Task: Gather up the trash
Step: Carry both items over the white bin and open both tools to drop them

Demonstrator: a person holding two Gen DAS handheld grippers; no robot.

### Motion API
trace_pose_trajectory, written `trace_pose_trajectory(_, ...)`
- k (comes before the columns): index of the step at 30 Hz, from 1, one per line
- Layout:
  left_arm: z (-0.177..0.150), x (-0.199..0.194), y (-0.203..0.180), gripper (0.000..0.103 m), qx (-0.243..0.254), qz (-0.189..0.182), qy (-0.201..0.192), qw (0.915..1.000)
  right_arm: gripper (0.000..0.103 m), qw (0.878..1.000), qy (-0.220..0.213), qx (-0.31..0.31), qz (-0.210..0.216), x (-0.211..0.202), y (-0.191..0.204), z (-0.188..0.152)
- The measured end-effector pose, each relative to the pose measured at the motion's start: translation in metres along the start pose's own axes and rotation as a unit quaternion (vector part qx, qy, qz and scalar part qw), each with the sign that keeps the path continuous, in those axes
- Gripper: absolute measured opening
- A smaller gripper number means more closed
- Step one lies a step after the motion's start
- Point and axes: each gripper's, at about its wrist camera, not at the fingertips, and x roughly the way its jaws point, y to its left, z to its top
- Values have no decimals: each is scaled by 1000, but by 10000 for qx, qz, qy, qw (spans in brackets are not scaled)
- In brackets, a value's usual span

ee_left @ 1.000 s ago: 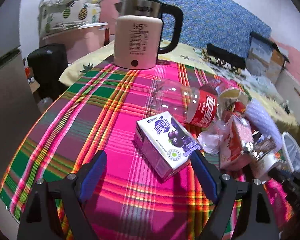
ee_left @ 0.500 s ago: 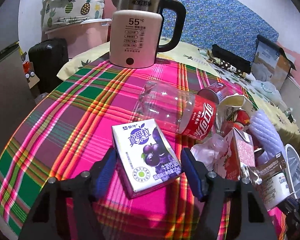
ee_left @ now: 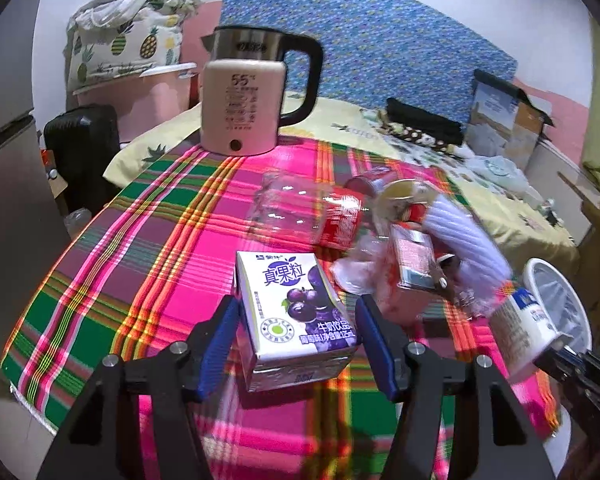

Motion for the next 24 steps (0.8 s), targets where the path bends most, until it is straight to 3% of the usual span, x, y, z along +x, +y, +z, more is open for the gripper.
trace_pose_trajectory(6,5,-20,-33,62,311,-466,-111,9984,6,9995,-189,160,-180,-15,-13,-3)
trace_pose_trajectory(12,13,-16,-89,62,809,-1177,-81,9897,6,9972,-339,445,-499,-29,-37,-7)
trace_pose_trajectory(17,15,3,-144,62,1232,-1747,87,9769,6,9915,-408,819,-929,-41,-70,-15)
trace_pose_trajectory(24,10,20,-221,62,1798,-2522,300,9504,6,9782,-397,1309,-1562,-56,-113,-28)
